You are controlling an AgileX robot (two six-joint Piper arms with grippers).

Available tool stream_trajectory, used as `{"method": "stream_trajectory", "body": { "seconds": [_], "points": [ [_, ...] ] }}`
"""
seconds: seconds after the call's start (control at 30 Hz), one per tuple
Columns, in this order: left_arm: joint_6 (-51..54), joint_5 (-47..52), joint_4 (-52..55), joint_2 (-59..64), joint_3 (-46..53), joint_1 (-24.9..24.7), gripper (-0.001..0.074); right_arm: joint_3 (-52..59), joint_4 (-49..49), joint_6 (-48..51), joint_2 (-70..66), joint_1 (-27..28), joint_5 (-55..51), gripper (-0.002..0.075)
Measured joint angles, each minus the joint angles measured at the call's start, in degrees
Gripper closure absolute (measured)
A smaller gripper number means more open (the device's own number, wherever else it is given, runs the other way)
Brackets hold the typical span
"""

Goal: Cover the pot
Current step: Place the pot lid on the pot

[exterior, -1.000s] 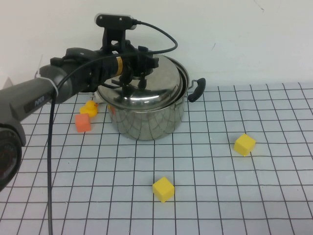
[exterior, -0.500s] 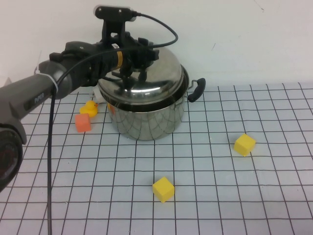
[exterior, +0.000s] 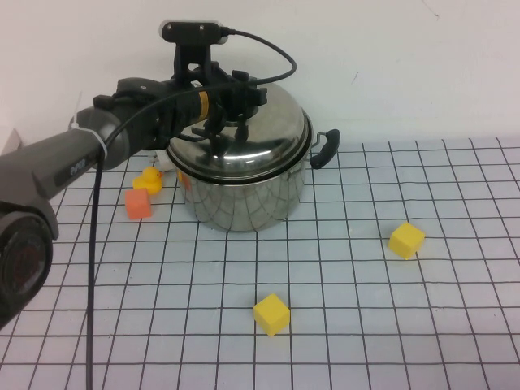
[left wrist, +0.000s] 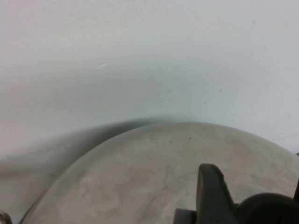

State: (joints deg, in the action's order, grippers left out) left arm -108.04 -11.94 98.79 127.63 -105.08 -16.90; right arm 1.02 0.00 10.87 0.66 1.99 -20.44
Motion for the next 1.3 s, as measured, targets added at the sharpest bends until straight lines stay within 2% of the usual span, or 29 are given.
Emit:
{"method": "stream_trajectory", "body": {
  "seconds": [0.67,1.3],
  "points": [
    [-1.1,-1.0,1.2,0.2,-0.1,-0.7,0.0423,0.0,0.0,0.0,0.0,0.0,0.0,0.0717],
    [1.0,0.3,0.4,-2.3,5.2,-1.0,0.0423,0.0,0.0,0.0,0.0,0.0,0.0,0.0717]
  ]
}}
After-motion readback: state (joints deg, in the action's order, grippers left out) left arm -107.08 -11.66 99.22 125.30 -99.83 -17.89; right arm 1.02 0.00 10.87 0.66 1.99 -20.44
